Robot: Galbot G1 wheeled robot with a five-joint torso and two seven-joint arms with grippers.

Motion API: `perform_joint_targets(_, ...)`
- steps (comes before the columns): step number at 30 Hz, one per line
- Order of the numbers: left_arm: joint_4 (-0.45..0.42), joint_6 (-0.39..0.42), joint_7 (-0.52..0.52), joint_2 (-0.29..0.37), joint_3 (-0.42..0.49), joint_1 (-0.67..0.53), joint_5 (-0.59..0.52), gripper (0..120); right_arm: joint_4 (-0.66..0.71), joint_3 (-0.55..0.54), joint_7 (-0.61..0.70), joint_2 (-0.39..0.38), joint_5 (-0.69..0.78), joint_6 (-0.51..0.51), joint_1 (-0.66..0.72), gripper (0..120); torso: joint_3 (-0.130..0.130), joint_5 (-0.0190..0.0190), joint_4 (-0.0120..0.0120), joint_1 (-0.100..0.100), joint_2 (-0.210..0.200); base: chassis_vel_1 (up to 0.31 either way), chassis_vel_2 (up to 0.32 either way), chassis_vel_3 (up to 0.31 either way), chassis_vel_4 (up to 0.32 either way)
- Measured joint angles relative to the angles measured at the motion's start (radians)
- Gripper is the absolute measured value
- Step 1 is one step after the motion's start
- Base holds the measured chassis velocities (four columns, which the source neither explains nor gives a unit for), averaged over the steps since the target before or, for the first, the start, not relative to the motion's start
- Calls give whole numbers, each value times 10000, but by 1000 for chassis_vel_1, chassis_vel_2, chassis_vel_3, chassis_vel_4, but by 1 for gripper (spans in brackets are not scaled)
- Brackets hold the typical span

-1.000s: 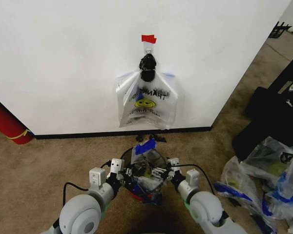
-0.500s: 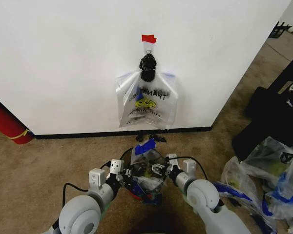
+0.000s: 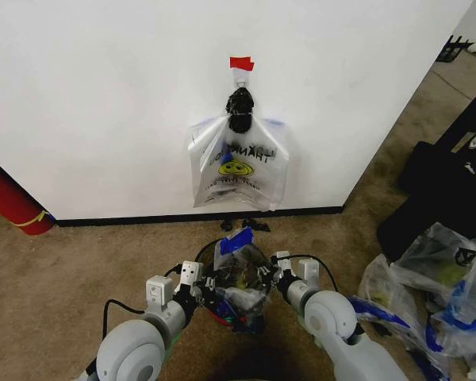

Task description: Pick up the garbage bag from the wall and place it over the trash bin.

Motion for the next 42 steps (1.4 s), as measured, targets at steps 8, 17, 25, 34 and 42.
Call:
perform_joint_targets(8, -259, 4, 5, -28, 33, 84, -1, 0, -54, 61, 368, 155, 456, 1129, -379, 0, 0, 2, 2, 0, 0, 0, 0, 0, 0)
perform_joint_targets(17, -1024, -382, 6, -40, -10, 329, 784, 0, -1369, 560, -2893, 440, 309, 6358, -1566, 0, 4, 6, 3, 1, -2, 0, 0, 0, 0)
perform_joint_targets(25, -1598, -441, -138, 55, -118, 605, 1375, 0, -2463, 1157, -5450, 424, -248, 8795, -1514, 0, 3, 4, 2, 1, -1, 0, 0, 0, 0)
perform_joint_targets(34, -1976, -441, -275, 161, -371, 1001, 1901, 0, -2678, 1176, -4829, 630, -92, 9207, -1299, 0, 2, 3, 3, 0, -2, 0, 0, 0, 0)
perform_joint_targets(42, -1076, -382, -589, 268, -652, 601, 2397, 0, -2405, 1321, -4682, 416, 221, 8664, -1378, 0, 1, 1, 2, 0, -2, 0, 0, 0, 0)
